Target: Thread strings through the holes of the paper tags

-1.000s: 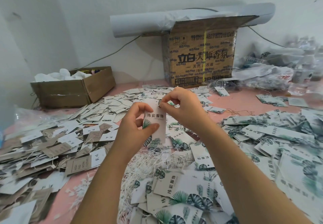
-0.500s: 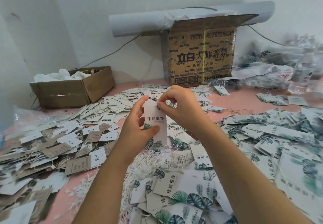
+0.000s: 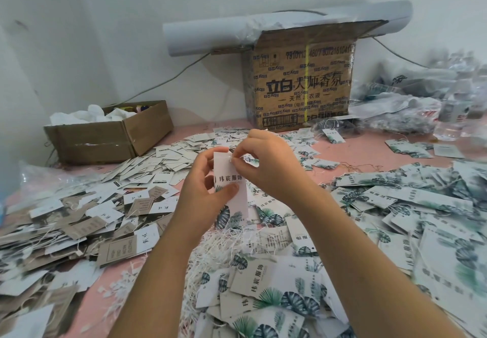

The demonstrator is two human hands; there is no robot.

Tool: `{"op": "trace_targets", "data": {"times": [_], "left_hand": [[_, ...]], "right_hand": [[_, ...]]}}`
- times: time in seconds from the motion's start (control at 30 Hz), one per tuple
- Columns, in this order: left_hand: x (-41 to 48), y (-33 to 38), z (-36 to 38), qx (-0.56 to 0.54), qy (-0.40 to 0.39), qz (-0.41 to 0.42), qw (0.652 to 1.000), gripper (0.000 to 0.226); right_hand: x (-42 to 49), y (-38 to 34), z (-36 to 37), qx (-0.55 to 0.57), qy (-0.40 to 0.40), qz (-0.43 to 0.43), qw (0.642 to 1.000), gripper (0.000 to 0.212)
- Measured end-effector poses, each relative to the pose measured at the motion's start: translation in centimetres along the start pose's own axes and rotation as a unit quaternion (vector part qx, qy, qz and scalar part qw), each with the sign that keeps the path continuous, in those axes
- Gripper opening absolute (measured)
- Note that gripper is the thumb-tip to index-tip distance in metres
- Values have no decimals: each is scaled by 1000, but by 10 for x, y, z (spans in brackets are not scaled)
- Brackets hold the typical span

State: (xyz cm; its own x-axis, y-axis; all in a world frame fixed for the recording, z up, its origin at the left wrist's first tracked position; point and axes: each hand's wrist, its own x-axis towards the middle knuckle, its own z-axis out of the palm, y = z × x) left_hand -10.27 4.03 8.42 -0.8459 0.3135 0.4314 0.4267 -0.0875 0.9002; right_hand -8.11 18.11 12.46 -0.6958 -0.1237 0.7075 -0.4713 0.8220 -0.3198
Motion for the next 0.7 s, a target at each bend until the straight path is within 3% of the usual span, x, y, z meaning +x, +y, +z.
{"op": "trace_targets", "data": {"times": [0.7], "left_hand": [[2,5,-1,7,73,26,997,35]], "right_hand": [[-5,-6,11,-55,90,-36,994,8]]}}
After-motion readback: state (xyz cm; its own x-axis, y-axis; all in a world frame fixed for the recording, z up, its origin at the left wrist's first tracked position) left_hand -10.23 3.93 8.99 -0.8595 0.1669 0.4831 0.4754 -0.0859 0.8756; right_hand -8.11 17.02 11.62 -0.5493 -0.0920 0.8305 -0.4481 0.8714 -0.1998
